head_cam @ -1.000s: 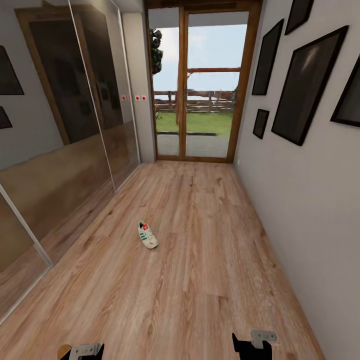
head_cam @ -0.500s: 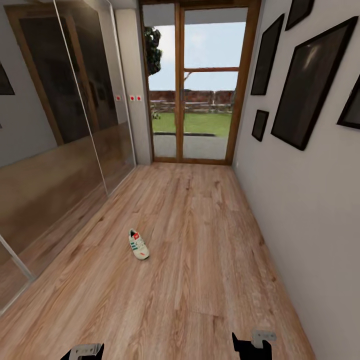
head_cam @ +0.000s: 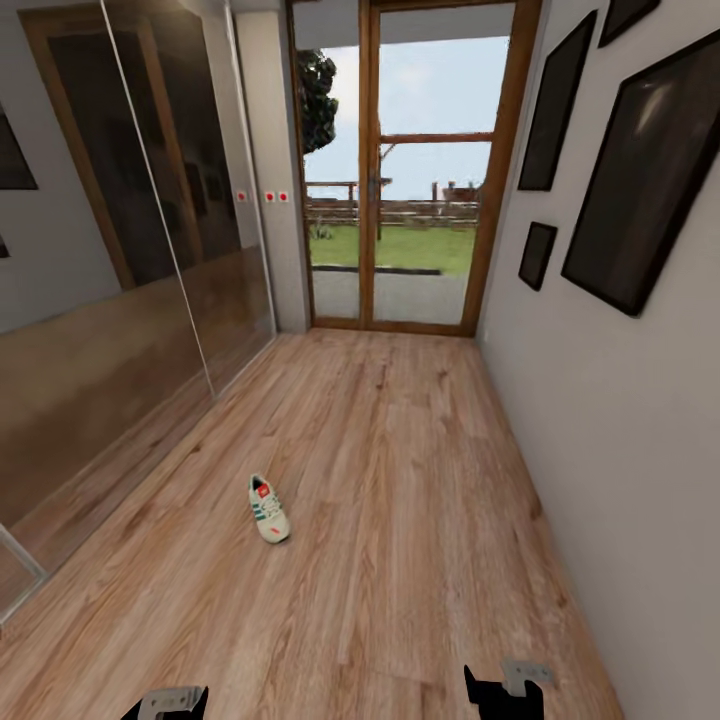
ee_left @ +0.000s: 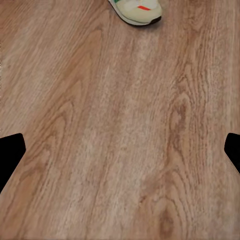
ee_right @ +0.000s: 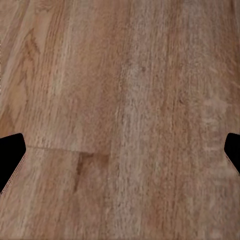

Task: Pick up the two gym shoes and the two sandals from the corridor floor and place them onto the hallstand (shoe rack) in the corridor, making sure they are on the rack and not on the floor. Arrange them so the two gym shoes are next to each other and the two sandals are next to each other.

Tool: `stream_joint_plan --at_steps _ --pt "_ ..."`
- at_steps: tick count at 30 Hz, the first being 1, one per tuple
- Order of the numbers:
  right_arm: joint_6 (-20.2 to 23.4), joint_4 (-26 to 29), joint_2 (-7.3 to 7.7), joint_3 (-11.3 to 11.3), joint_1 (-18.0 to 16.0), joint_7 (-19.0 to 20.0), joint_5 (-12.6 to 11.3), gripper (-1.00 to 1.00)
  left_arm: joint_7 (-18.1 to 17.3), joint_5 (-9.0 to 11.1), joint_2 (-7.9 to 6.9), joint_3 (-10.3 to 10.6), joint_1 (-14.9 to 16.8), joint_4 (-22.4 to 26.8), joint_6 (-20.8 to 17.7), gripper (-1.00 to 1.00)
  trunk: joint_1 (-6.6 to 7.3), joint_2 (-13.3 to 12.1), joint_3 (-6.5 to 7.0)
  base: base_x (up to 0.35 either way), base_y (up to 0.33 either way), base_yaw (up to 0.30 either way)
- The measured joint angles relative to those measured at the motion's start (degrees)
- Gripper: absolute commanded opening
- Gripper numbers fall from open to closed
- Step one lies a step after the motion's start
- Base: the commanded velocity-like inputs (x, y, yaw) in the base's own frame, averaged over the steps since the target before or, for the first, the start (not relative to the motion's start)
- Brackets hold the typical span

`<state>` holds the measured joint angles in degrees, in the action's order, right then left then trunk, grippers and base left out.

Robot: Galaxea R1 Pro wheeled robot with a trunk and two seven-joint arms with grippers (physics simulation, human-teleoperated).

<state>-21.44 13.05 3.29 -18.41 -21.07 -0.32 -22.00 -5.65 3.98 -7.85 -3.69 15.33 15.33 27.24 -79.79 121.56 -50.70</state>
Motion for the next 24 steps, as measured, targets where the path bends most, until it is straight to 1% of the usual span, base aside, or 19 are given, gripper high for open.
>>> stream_joint_plan --at_steps 4,8,24 --pt "0.00 0.00 -0.01 0.00 0.00 0.00 0.00 1.00 0.00 0.00 0.00 0.01 0.00 0.01 0.00 1.00 0.00 0.00 0.00 0.304 -0.156 0.238" --pt "0.00 0.02 0.01 0.06 0.01 0.00 -0.01 1.00 0.00 0.00 0.00 0.00 0.01 -0.01 0.00 1.00 0.00 0.00 0.00 0.304 -0.154 0.094" --pt "0.00 -0.02 0.17 0.08 0.01 0.22 0.16 1.00 0.00 0.00 0.00 0.03 0.01 -0.08 0.00 1.00 0.00 0.00 0.00 0.306 -0.145 0.010"
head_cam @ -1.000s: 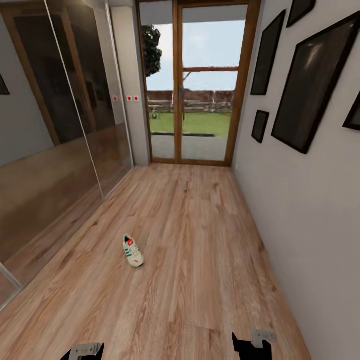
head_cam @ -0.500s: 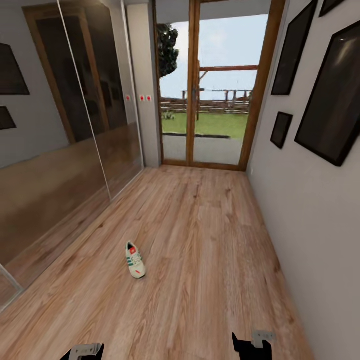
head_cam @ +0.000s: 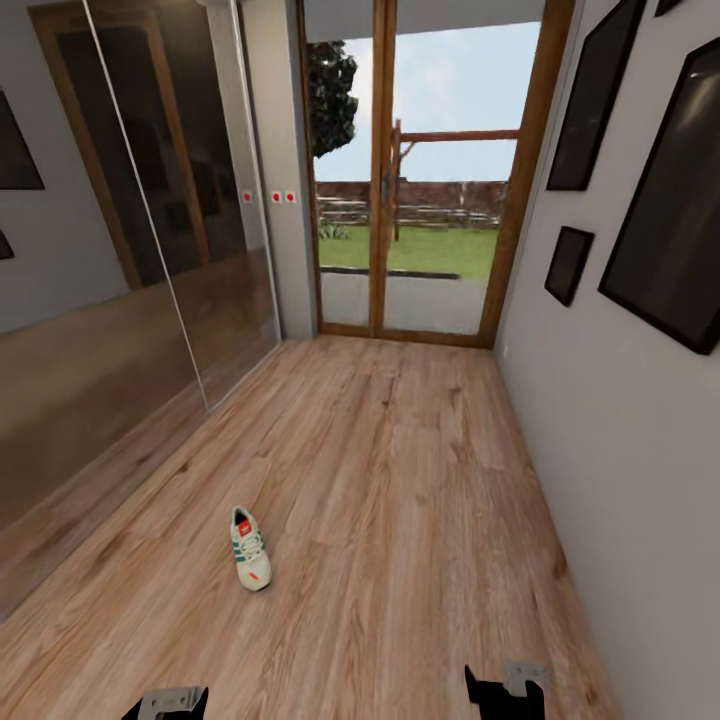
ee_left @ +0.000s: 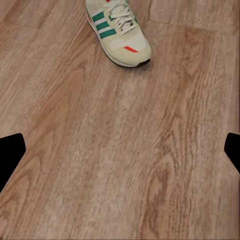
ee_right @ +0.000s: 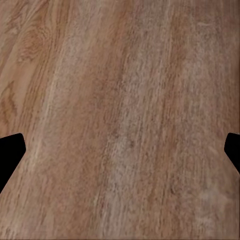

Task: Pick up the two gym shoes and the two sandals from the corridor floor and place them onto the hallstand (shoe rack) in the corridor, making sure they are on the rack and not on the floor. Arrange them so the two gym shoes are next to each other and the two sandals are next to each other.

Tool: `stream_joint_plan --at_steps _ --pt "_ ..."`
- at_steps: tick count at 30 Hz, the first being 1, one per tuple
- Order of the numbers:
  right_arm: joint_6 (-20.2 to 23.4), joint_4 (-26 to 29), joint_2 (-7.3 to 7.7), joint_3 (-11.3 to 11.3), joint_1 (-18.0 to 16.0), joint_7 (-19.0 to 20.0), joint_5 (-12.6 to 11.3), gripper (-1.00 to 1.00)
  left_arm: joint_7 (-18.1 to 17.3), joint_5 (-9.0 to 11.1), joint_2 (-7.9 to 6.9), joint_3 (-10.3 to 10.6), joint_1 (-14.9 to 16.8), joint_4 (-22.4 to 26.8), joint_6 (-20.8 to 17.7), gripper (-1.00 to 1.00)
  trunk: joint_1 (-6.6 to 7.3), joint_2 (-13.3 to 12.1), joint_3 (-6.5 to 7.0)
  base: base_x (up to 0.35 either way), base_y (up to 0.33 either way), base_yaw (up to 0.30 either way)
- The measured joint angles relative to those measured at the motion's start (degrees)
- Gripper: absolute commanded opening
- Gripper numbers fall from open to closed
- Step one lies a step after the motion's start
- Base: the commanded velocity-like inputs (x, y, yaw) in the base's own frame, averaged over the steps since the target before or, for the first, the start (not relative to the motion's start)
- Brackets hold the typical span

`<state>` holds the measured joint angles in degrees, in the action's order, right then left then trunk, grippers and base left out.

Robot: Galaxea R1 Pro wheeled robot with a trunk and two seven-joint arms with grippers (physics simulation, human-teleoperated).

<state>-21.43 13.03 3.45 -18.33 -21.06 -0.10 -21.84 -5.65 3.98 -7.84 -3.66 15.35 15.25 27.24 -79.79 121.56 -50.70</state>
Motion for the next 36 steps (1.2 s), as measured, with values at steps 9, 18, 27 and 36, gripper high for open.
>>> stream_joint_plan --at_steps 9,18,27,36 --pt "0.01 -0.04 -0.01 -0.09 0.00 0.02 0.02 1.00 0.00 0.00 0.00 -0.03 0.00 0.03 0.00 1.00 0.00 0.00 0.00 0.307 -0.099 0.000" --pt "0.02 -0.03 -0.06 -0.13 0.00 -0.09 0.02 1.00 0.00 0.00 0.00 -0.04 0.00 0.09 0.00 1.00 -0.03 0.00 0.00 0.178 -0.009 0.000" --pt "0.01 -0.05 -0.08 -0.11 0.00 -0.14 0.02 1.00 0.00 0.00 0.00 -0.05 0.00 0.09 0.00 1.00 -0.02 0.00 0.00 0.082 -0.007 0.000" --pt "0.01 -0.09 -0.11 -0.14 0.00 -0.14 0.02 1.00 -0.01 0.00 0.00 -0.05 0.00 0.09 0.00 1.00 -0.01 0.00 0.00 0.222 -0.073 0.000"
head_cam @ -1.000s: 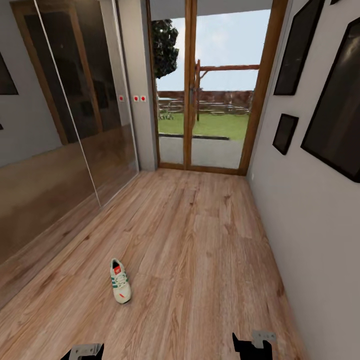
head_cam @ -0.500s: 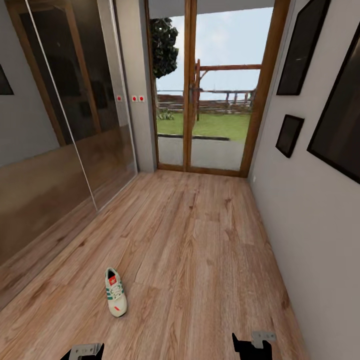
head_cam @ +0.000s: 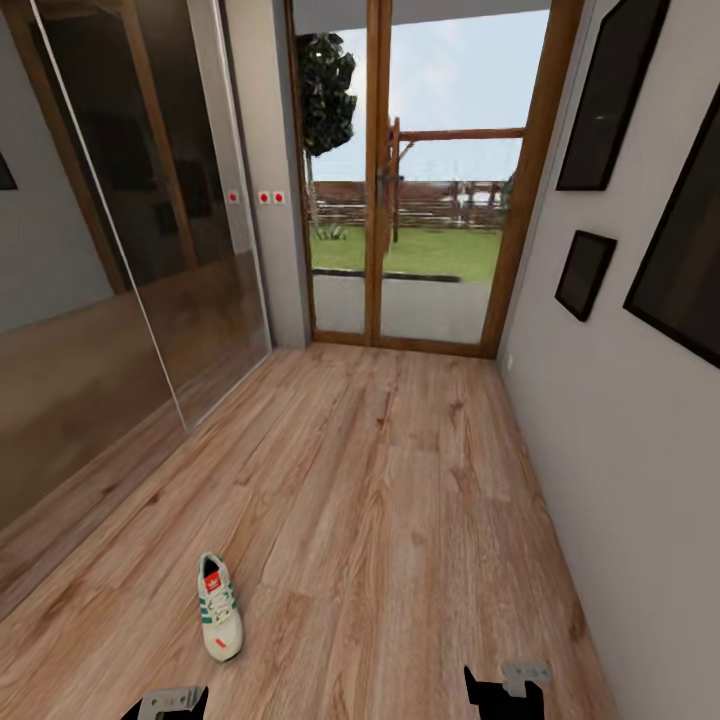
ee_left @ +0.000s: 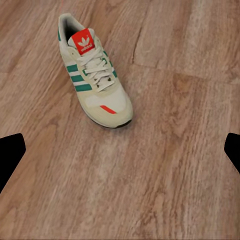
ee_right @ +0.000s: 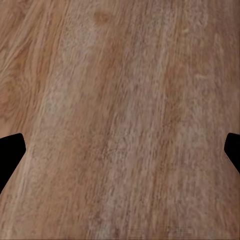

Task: Pick up the two gym shoes and the two sandals from the corridor floor and place them onto the hallstand (shoe rack) in the corridor, making sure they are on the rack and not on the floor. Arrange them so the two gym shoes are next to each other and the two sandals are next to each other.

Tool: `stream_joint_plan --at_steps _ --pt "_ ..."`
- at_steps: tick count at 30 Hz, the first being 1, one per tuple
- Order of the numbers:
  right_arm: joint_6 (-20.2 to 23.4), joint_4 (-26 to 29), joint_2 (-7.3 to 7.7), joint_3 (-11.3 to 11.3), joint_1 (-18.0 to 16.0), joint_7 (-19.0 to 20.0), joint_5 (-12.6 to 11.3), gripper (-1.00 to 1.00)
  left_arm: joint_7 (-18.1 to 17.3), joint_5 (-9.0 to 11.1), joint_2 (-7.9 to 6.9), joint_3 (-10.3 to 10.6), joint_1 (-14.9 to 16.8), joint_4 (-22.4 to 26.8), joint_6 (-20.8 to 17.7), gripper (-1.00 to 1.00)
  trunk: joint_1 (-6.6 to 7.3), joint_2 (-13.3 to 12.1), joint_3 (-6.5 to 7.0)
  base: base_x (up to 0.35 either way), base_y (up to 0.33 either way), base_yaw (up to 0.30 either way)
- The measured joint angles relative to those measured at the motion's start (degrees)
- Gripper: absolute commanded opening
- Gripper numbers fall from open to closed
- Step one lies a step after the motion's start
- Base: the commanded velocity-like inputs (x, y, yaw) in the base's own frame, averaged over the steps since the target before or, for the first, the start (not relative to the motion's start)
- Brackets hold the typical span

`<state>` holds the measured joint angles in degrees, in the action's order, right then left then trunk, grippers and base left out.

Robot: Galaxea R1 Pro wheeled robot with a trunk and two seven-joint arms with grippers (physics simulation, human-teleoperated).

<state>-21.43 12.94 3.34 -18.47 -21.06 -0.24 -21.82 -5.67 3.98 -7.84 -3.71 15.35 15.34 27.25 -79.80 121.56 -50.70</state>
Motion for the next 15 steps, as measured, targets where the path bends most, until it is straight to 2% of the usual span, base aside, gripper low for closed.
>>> stream_joint_plan --at_steps 8,15 --pt "0.00 0.00 -0.02 0.02 0.00 0.00 -0.06 1.00 -0.03 0.00 0.00 0.01 0.00 0.00 0.05 1.00 -0.01 0.00 0.00 0.049 -0.014 0.000" --pt "-0.01 0.00 0.00 0.05 0.00 0.00 -0.10 1.00 -0.04 0.00 0.00 0.01 0.00 0.00 0.00 1.00 0.01 0.00 0.00 0.232 -0.119 0.000"
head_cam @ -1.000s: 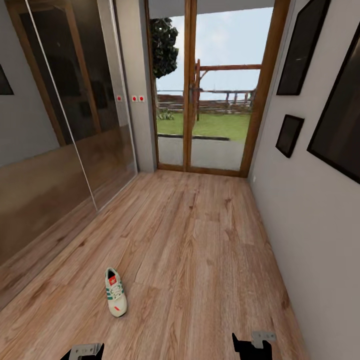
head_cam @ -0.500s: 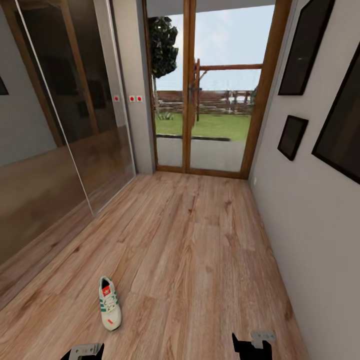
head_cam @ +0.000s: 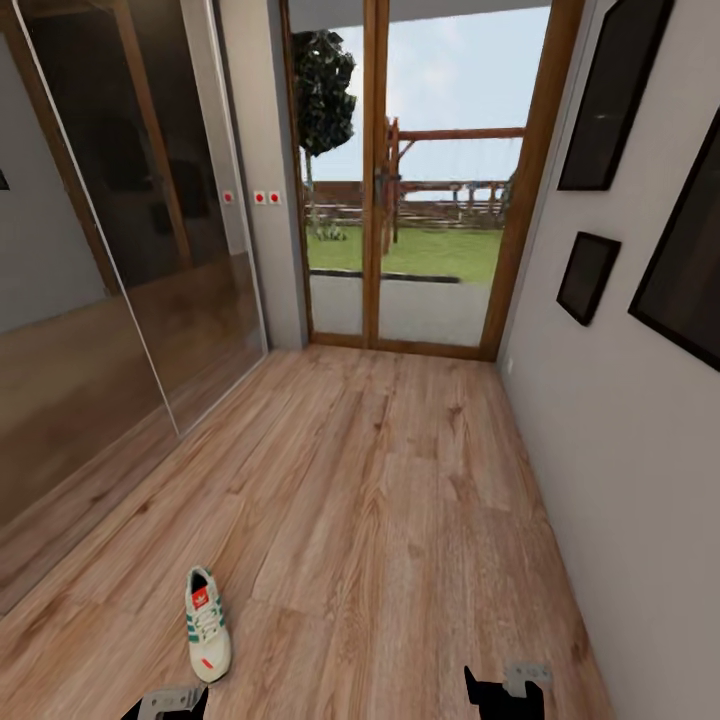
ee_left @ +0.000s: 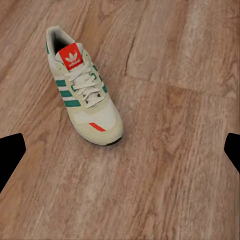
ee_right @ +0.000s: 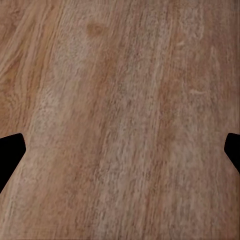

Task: Pick up the two gym shoes and the two sandals from the corridor floor and place them onto the hallstand (shoe rack) in the corridor, making sure they are on the rack and not on the floor. Arrange them so the two gym shoes are next to each other and the two sandals are next to each other.

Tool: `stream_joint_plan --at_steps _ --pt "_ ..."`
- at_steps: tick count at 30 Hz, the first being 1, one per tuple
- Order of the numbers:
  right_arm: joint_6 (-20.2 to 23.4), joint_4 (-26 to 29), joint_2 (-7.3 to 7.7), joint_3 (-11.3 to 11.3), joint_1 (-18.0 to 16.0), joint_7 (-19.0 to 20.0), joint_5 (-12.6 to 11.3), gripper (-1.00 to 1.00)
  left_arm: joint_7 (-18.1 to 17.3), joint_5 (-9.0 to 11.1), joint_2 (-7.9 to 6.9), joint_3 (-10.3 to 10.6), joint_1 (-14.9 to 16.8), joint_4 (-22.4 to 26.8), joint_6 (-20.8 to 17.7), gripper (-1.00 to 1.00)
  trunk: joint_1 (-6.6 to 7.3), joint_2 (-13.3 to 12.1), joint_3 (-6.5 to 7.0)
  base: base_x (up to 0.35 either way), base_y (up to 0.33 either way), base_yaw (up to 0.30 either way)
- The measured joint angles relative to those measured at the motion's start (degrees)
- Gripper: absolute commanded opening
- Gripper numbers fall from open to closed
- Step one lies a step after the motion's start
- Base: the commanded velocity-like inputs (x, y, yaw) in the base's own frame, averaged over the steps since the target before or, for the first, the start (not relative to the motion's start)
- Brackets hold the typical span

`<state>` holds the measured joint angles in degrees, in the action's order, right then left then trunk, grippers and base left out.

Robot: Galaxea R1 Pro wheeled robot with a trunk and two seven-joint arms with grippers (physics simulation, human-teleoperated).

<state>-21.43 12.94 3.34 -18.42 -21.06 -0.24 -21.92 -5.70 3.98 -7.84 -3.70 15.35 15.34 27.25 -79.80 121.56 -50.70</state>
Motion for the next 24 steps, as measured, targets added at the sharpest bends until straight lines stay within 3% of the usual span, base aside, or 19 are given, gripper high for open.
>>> stream_joint_plan --at_steps 9,24 --pt "0.01 0.00 0.03 0.00 0.00 0.00 0.00 1.00 0.04 0.00 0.00 -0.01 0.00 0.01 0.01 1.00 -0.01 0.00 0.00 0.249 -0.087 0.000" --pt "0.00 0.00 -0.01 -0.01 0.00 -0.03 -0.01 1.00 -0.10 0.01 -0.01 0.00 0.00 0.00 0.07 1.00 -0.01 0.00 0.00 0.077 -0.029 0.000"
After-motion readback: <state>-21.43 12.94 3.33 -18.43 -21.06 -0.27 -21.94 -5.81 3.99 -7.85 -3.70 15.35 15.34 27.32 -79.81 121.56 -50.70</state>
